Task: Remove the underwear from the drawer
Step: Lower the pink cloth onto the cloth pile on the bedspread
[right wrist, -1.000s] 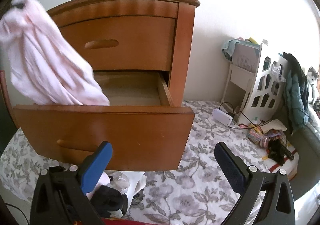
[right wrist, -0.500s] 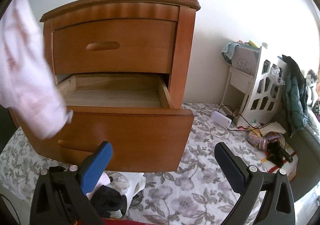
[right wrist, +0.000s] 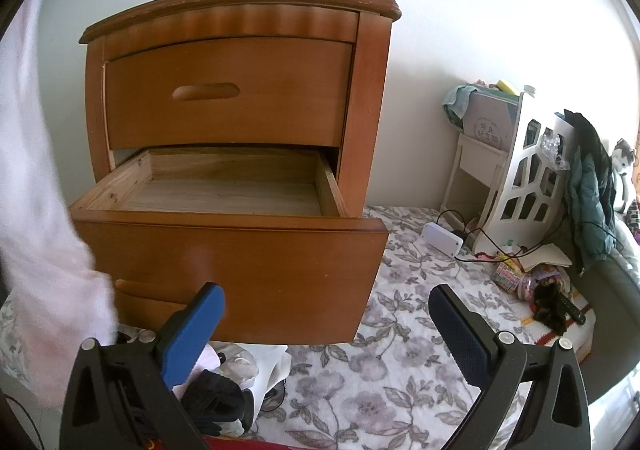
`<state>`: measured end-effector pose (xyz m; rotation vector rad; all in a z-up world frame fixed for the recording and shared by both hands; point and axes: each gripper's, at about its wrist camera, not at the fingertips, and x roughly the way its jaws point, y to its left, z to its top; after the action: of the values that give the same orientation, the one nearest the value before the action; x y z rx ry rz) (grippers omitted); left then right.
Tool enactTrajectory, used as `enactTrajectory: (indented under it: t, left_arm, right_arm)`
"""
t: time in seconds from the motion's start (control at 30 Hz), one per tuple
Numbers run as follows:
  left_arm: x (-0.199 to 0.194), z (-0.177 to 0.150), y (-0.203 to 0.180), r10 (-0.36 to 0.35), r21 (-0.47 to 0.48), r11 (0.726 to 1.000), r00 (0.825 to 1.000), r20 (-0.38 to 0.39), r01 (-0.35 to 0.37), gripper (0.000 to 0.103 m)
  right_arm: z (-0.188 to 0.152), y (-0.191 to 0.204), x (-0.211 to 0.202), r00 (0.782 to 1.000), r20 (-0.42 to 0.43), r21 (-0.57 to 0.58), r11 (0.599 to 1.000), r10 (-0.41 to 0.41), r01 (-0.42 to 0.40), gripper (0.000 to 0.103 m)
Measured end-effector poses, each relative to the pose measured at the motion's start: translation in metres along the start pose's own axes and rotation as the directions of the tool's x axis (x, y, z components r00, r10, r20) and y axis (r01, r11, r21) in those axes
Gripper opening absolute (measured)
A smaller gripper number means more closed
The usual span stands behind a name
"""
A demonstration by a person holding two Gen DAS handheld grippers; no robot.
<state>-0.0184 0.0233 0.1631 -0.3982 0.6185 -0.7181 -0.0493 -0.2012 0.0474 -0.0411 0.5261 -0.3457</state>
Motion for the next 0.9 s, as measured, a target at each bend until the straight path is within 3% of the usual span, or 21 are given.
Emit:
enactTrajectory:
  t: [0.17, 0.3, 0.63, 0.9]
  left_arm:
    - [0.030, -0.016, 0.014, 0.025, -0.004, 1.000, 0.993, -0.113, -0.026, 0.011]
    - [0.061, -0.036, 0.038, 0.075, -0.035, 0.996, 0.974, -0.216, -0.085, 0.011]
    - [0.126, -0.097, 0.079, 0.102, -0.100, 0.982, 0.891, -0.442, -0.162, 0.011]
    - [0.150, -0.122, 0.085, 0.197, -0.039, 0.966, 0.832, -0.519, -0.254, 0.011]
  right_arm:
    - [0.000, 0.000, 0.000, 1.000, -0.001, 0.004, 1.000, 0.001, -0.001, 0.103]
    - [0.000, -0.001, 0.000, 1.000, -0.004, 0.009, 1.000, 0.002, -0.002, 0.103]
    - [0.000, -0.001, 0.001, 1.000, -0.005, 0.012, 1.000, 0.003, -0.003, 0.103]
    - [0.000, -0.001, 0.001, 1.000, -0.006, 0.013, 1.000, 0.003, -0.003, 0.103]
